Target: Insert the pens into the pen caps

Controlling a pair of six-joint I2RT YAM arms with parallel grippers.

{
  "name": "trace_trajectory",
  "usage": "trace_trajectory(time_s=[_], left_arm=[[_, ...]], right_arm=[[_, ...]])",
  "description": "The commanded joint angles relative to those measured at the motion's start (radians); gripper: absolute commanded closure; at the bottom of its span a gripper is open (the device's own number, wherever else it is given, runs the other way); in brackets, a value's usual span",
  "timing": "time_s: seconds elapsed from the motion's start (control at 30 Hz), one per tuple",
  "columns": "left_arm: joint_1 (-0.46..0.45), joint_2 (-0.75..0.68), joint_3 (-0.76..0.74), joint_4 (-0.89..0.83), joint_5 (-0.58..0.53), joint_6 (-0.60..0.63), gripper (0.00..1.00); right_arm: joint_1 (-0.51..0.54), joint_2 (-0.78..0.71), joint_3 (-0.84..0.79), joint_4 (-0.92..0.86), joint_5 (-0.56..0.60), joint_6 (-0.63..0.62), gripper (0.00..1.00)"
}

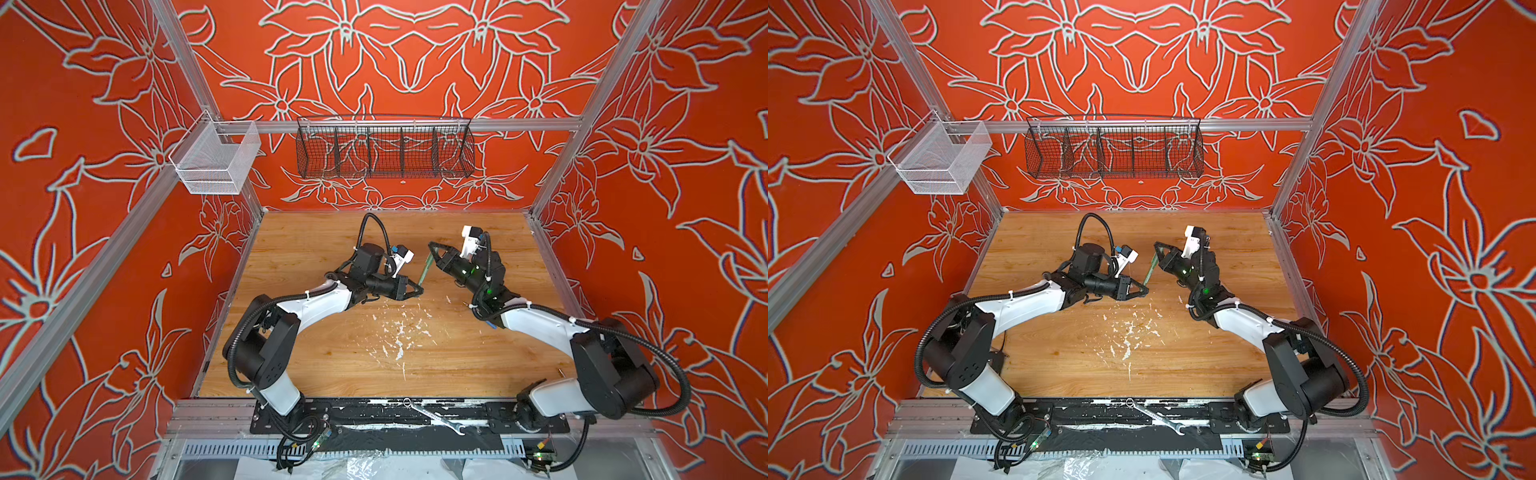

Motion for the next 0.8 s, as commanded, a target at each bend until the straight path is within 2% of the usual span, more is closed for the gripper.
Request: trace_trajectory(time_s=[0.0,0.27,0.53,0.63,0.77], left_arm=[[0.094,0.021,0.127,0.318,-0.227,-0.144,1.00],[0.103,0.042,0.222,0.271,-0.236,-0.153,1.00],[0.105,0.061,0.263,0.265,-0.177,-0.179,1.00],[0.101,0.041,0.226,0.186,-0.149,-0.155,1.00],[0.085,-0.050,0.086,0.131,-0.156,-0.118,1.00]], right_arm=[[0.132,0.002,-0.052,-0.100,-0.271,0.030,1.00],[0.159,-0.020,-0.030,-0.187,-0.228,-0.022,1.00],[0.180,-0.044,-0.018,-0.247,-0.168,-0.050,1.00],[0.167,-0.076,0.023,-0.345,-0.128,-0.088,1.00],[0.137,-0.097,0.086,-0.450,-0.097,-0.141,1.00]])
